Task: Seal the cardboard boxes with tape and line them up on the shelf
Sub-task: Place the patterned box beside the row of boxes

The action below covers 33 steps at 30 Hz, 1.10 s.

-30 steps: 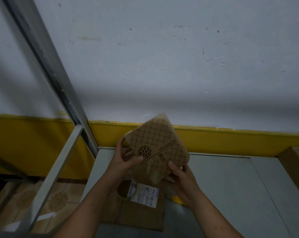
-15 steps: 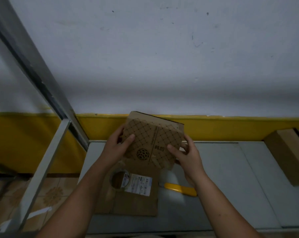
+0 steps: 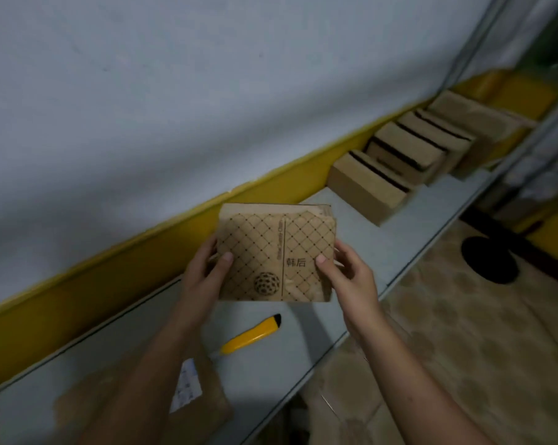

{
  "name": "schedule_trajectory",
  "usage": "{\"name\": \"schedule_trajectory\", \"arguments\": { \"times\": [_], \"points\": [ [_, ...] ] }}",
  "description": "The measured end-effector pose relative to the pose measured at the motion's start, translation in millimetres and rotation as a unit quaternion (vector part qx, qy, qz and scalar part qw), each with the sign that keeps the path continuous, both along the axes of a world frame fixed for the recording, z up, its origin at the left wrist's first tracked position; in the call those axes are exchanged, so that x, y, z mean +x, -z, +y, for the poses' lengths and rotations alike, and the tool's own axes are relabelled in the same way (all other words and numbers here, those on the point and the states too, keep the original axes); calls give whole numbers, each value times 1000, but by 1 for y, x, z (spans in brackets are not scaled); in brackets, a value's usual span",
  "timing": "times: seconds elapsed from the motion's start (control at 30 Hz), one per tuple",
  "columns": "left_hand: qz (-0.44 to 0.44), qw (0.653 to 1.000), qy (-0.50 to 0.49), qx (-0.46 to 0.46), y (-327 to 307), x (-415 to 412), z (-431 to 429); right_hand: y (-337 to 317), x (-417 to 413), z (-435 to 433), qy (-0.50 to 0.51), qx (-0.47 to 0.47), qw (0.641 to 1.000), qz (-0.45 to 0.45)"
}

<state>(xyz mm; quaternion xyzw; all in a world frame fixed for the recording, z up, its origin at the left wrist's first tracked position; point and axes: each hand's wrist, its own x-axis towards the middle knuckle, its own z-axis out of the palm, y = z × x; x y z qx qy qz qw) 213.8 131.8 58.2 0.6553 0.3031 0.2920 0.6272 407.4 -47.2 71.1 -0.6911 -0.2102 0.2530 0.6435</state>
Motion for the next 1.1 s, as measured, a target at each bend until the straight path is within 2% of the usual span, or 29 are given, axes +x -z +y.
{"name": "schedule_trajectory", "arguments": {
  "times": [0.23, 0.4, 0.77, 1.1],
  "points": [
    [2, 989, 144, 31, -17, 116, -47, -14, 64, -89, 129, -19, 991, -27],
    [4, 980, 192, 54, -26, 215, -89, -19, 136, -146, 181, -7, 983, -22],
    [23, 991, 125, 38, -40, 432, -175, -37, 312, -240, 197, 26, 980, -21],
    [4, 992, 119, 37, -41, 580, -177, -29, 466, -236, 192, 20, 981, -8]
  ]
}}
